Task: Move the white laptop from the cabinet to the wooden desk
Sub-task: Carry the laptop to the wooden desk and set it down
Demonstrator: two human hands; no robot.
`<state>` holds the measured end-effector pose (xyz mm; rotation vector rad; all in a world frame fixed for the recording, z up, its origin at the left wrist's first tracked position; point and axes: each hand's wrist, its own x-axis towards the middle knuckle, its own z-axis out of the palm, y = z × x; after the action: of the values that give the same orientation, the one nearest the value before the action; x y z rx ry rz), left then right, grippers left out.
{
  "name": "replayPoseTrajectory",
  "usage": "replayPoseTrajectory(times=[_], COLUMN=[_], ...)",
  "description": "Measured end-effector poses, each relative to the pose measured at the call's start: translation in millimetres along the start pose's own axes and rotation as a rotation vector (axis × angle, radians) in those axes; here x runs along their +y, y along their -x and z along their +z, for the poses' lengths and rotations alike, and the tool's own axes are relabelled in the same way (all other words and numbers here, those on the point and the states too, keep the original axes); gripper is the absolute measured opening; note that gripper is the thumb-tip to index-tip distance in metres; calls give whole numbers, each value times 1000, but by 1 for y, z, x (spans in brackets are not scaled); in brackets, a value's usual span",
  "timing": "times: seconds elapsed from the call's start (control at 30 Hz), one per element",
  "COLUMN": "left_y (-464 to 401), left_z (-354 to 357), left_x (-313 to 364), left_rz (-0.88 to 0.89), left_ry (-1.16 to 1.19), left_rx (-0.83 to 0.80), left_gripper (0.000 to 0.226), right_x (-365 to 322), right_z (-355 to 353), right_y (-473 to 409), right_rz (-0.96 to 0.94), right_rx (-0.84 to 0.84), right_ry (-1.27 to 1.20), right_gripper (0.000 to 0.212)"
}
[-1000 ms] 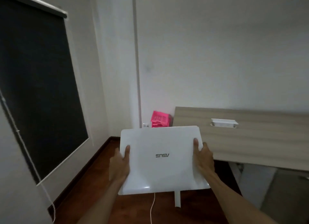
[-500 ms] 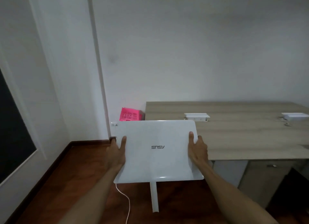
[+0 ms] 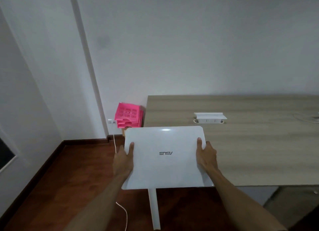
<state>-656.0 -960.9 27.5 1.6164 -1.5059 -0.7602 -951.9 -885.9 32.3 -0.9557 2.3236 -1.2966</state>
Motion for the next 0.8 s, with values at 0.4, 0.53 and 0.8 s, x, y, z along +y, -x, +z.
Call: replayPoseTrajectory(times=[0.4, 0.53, 0.8], left_y=[-126, -165, -222], left_z=[128, 156, 201], left_x=[-20, -45, -94], left_rz=[-183, -251, -426], left_ry=[-6, -81, -187], left_rx=[-174, -275, -362], left_gripper=[58, 59, 59], right_x=[45, 56, 86], right_z=[69, 99, 163], right_y=[-159, -189, -234], right_rz=[143, 209, 318], right_rx=[-265, -307, -423], right_ry=[236, 302, 331], right_gripper=[73, 72, 69])
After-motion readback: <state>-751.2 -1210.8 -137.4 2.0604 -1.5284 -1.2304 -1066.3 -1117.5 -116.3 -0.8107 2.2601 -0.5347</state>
